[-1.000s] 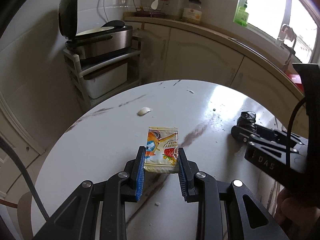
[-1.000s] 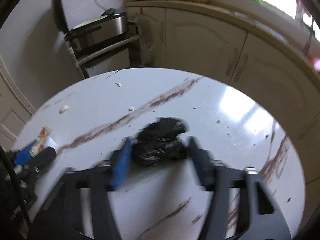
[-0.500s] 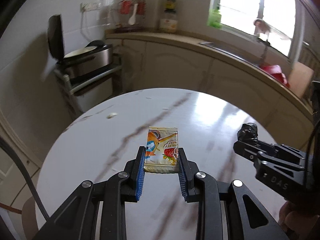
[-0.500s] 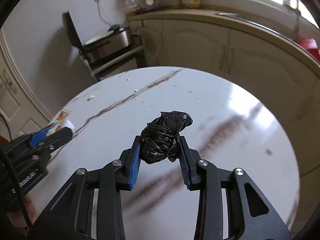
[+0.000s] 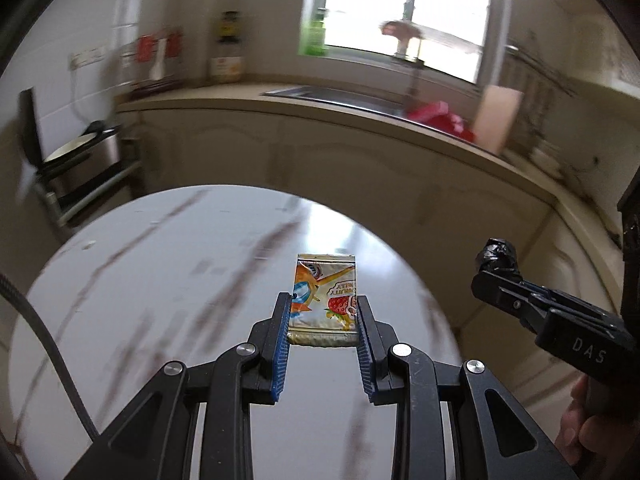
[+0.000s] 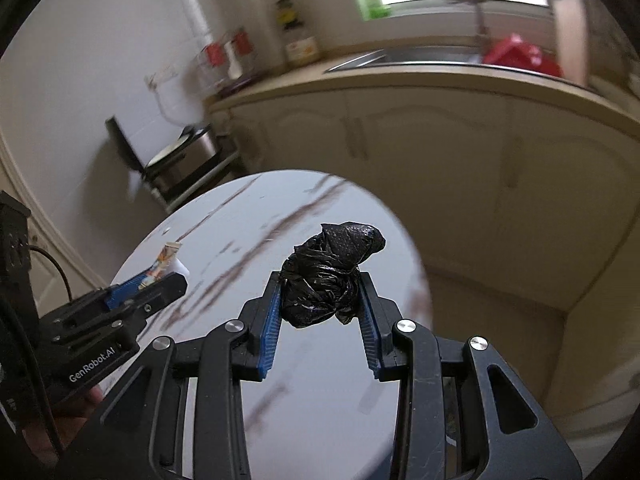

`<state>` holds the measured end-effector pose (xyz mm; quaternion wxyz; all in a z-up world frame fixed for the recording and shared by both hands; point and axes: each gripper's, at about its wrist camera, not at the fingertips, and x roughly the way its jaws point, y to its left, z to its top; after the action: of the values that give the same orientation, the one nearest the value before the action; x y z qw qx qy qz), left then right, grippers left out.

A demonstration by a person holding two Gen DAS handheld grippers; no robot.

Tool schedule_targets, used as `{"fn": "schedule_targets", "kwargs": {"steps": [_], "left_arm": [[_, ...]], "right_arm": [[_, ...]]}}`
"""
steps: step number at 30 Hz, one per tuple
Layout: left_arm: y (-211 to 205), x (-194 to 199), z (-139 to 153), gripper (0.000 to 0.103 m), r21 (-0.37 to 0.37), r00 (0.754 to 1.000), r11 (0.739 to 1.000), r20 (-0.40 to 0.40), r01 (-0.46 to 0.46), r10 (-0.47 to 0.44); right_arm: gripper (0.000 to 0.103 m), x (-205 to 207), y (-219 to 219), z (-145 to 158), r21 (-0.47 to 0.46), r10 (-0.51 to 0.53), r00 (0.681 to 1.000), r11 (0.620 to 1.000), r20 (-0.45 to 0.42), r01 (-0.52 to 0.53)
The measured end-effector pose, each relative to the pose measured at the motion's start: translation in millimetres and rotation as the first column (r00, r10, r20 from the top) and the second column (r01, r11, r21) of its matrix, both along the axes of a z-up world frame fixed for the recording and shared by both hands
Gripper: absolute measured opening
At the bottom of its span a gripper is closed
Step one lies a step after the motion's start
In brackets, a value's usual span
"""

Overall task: Collect trash
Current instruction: 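Carry the printed packet and black bag to the floor bin and open both tools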

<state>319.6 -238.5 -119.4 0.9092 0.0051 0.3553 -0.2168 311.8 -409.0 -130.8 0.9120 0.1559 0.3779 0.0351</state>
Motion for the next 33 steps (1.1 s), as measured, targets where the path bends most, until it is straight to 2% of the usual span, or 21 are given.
{"fn": "schedule_targets", "kwargs": {"steps": [6, 11, 16, 20, 26, 33], "left_arm": [[-54, -17, -9, 0.026, -0.02, 0.993, 0.993, -0.023, 0.118, -0.118], [-99, -10, -23, 0.026, -0.016, 0.976, 0.978, -0.065, 0.207, -0.208], [-141, -6, -47, 0.026, 0.007, 0.944, 0.951, -0.131, 0.308, -0.304], [-172, 2, -72, 0.026, 0.032, 0.91, 0.927, -0.203, 0.374, -0.361], [-207, 37, -104, 0.026, 0.072, 0.869, 0.902, -0.313, 0.425, -0.384], [-222, 64, -135, 0.027, 0.097, 0.849, 0.905, -0.399, 0.414, -0.346]], "right_arm": [[0.033, -47, -75, -9, 0.024, -0.13, 0.992, 0.991, -0.006, 0.13], [0.033, -69, -132, -33, 0.018, -0.223, 0.973, 0.974, -0.058, 0.224], [0.033, -82, -177, -69, 0.017, -0.287, 0.95, 0.956, -0.118, 0.291], [0.034, -91, -207, -109, 0.035, -0.326, 0.925, 0.94, -0.196, 0.339], [0.034, -86, -234, -176, 0.065, -0.336, 0.875, 0.923, -0.347, 0.38], [0.035, -80, -247, -215, 0.09, -0.328, 0.847, 0.913, -0.419, 0.398]]}}
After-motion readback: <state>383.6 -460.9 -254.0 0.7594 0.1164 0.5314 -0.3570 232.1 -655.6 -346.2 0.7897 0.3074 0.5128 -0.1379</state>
